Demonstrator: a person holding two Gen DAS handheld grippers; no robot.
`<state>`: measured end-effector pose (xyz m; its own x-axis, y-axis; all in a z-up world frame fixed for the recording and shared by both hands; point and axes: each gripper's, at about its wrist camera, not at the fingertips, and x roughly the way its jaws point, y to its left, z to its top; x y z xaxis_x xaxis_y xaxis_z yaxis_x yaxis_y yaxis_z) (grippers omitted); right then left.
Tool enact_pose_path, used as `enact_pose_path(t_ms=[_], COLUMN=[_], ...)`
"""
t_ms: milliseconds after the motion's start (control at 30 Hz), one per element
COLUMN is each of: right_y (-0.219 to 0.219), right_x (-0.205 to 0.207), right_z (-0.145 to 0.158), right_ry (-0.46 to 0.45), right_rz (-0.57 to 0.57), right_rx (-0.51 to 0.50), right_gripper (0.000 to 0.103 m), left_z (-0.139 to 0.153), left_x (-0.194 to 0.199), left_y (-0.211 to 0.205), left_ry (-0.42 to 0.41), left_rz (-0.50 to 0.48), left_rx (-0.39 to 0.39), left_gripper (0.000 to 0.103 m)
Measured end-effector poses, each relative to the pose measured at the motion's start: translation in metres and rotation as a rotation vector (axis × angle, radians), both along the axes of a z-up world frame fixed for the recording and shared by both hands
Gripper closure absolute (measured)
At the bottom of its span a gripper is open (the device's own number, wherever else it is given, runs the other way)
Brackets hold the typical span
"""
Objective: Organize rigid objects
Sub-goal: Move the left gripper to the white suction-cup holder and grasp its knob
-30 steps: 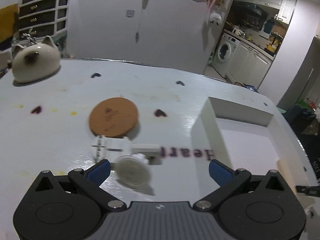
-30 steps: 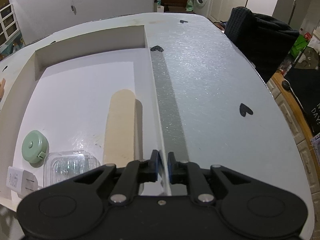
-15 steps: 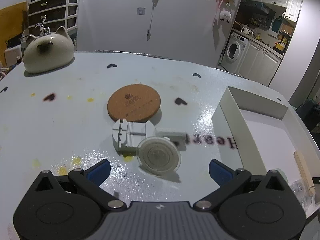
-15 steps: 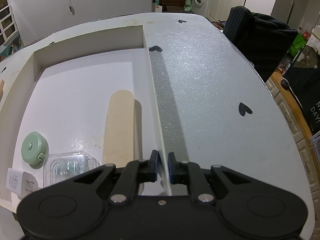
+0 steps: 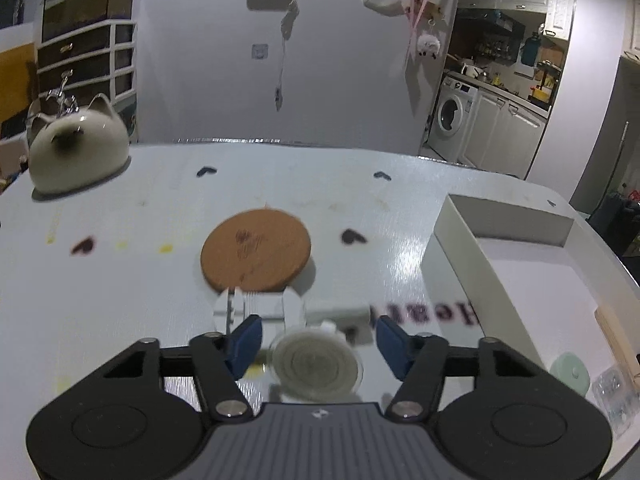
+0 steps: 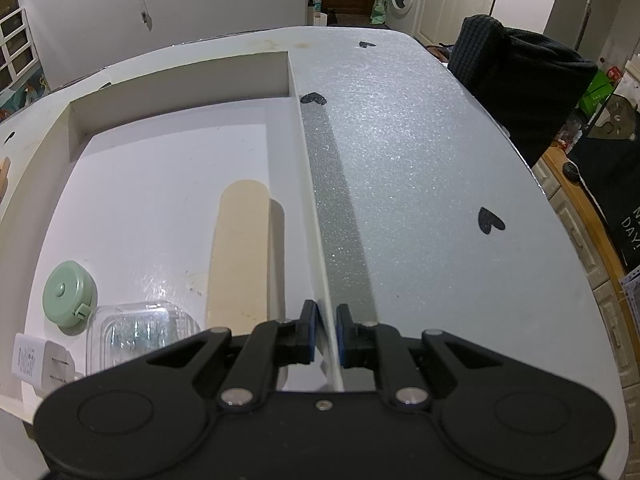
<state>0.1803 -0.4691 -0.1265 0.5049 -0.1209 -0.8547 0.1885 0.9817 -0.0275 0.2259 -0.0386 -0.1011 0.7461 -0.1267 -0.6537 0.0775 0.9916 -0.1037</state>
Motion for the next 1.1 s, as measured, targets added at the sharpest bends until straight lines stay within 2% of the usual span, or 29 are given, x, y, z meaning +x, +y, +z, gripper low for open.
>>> enact_pose_path(t_ms=[33, 100, 200, 267, 433, 667, 767, 900, 1100], right_y=[0.000, 0.000, -0.001, -0.001, -0.001, 0.000, 0.001, 0.001, 0.001], right_x=[0.000, 0.000, -0.001, -0.001, -0.001, -0.001, -0.001, 0.000, 0.000], right_z=[0.000, 0.000, 0.000, 0.000, 0.000, 0.001, 0.001, 0.001, 0.001], right_ry=[-0.001, -0.003, -0.004, -0.005, -0.004, -0.005, -0.004, -0.004, -0.003], right_rz=[-0.001, -0.002, -0.001, -0.001, -0.001, 0.003, 0.006, 0.009, 0.010], right_rx=[0.001, 0.003, 0.004, 0.004, 0.003, -0.001, -0.007, -0.008, -0.010], right_gripper=[0.091, 0.091, 0.091, 0.091, 0.091, 0.091, 0.091, 0.091, 0.091], left_z=[0.000, -0.001, 0.001, 0.003, 0.000, -0.022, -0.021, -0.017, -0.015], left_x=[0.003, 0.006, 0.000, -0.009, -0.044, -0.077, -0.080, -0.073, -0.054], left_y=[-0.001, -0.003, 0.001, 0.006, 0.018, 0.031, 0.029, 0.024, 0.012], left_ry=[0.003, 0.012, -0.001, -0.017, -0.020, 0.060, 0.047, 0.020, 0.022], left_rz=[-0.004, -0.008, -0.008, -0.006, -0.017, 0.007, 0.004, -0.003, -0.026], left_rx=[0.007, 0.023, 0.012, -0.006, -0.031, -0.037, -0.031, -0.010, 0.015], left_gripper=[0.050, 0.064, 0.076, 0.079, 0.079, 0.079, 0.076, 0.061, 0.061])
